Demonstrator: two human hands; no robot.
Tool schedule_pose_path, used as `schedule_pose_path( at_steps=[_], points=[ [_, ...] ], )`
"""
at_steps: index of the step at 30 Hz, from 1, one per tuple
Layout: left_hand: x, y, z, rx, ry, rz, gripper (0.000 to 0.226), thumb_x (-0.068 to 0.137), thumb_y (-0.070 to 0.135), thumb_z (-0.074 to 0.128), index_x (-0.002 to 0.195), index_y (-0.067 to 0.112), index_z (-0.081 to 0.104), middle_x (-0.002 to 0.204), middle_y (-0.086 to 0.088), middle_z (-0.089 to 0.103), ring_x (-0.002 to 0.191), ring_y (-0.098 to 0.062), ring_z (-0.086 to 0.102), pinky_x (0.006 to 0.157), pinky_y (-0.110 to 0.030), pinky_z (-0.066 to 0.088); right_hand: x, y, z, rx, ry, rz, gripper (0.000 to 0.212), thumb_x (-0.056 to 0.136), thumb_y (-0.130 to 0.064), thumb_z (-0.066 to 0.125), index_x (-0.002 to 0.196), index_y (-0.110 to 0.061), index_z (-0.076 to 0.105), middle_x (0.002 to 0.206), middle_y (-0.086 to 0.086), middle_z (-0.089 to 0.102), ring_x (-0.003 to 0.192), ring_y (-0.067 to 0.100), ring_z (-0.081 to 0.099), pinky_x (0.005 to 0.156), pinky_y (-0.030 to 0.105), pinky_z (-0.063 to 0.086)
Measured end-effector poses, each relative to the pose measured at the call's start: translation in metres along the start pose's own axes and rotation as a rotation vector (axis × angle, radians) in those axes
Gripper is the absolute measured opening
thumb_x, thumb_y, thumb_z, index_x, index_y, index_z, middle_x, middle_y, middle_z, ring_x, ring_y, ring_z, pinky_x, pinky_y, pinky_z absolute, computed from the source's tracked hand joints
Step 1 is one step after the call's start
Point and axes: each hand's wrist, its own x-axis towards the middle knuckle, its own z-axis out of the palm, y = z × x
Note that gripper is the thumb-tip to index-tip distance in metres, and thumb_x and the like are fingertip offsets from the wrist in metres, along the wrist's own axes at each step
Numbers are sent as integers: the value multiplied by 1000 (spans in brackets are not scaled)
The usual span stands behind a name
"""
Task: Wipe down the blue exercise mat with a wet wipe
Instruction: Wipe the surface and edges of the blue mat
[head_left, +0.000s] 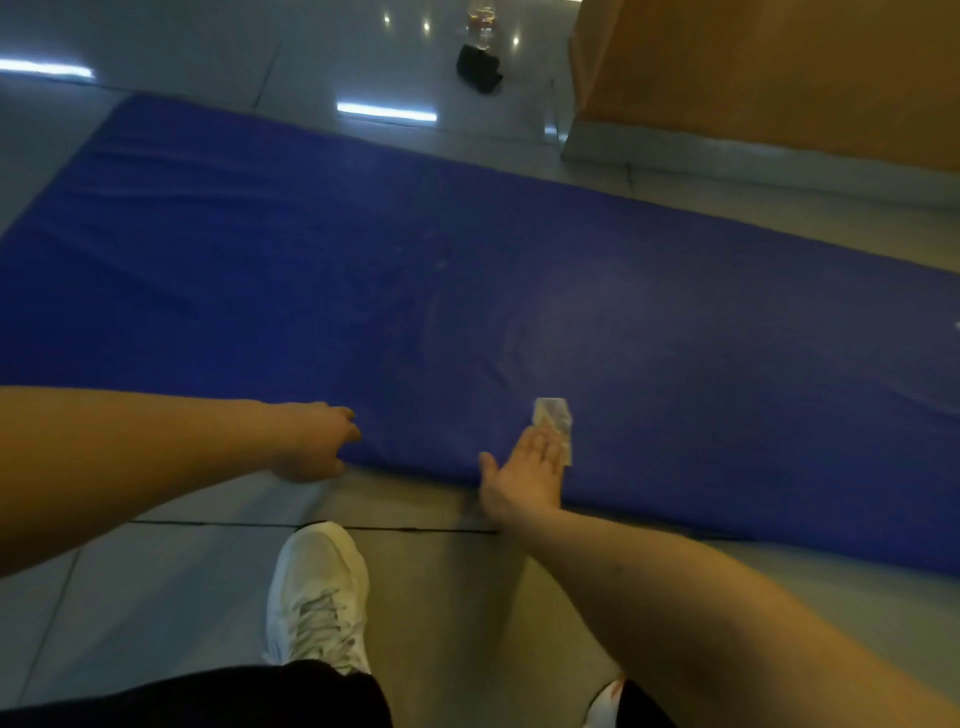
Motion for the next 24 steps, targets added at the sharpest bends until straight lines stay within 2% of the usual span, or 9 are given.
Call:
schedule_pose_path(
  at_steps=[2,5,8,10,14,18,21,24],
  points=[
    [-3,0,2,-13,12,-2,60,103,40,46,158,23,27,165,-2,18,143,-27,35,115,-40,36,-11,-30,17,-25,-24,-134,88,102,-62,26,159,-2,-5,167,18,-14,153,35,-16,124,48,-9],
    [0,-2,4,-15,1,-4,61,103,40,46,158,24,26,166,-1,17,144,-27,35,116,-39,35,-20,-45,25,-68,-76,-329,84,103,-61,25,160,-10,-10,165,9,-24,152,28,-25,124,47,-12],
    [7,-3,3,-1,-23,-6,63,103,41,47,159,24,24,167,-1,13,145,-26,34,116,-39,35,-15,-13,17,-109,-24,-410,80,104,-59,24,159,-15,-14,163,2,-28,151,22,-26,124,41,-13],
    [12,-3,-1,10,-25,5,63,103,42,48,159,24,25,167,-1,13,144,-26,36,116,-38,36,-7,22,10,-120,38,-384,79,105,-54,28,159,-15,-14,163,3,-28,152,21,-24,125,38,-11],
    [21,-8,-11,6,-9,26,61,103,41,48,158,24,27,166,-1,16,142,-26,38,114,-39,38,3,88,-5,-85,108,-174,82,104,-52,31,159,-14,-15,165,4,-26,153,18,-22,125,39,-7],
    [31,-14,-18,-2,5,48,60,102,41,48,157,24,30,165,0,19,140,-26,41,112,-40,41,1,125,-16,-14,127,204,80,106,-53,24,157,-5,-15,167,13,-19,154,27,-17,127,44,-2],
    [36,-18,-20,7,-5,42,61,102,42,47,157,23,29,165,0,20,140,-26,40,112,-40,41,0,95,-13,179,116,440,81,106,-51,26,157,-3,-15,166,15,-19,153,31,-19,126,45,-3],
    [40,-20,-21,-7,-11,32,62,103,42,46,158,21,27,165,0,19,143,-25,37,114,-38,38,-1,43,-3,315,108,540,82,106,-50,31,158,-1,-10,167,14,-16,153,32,-20,125,45,-1]
  ],
)
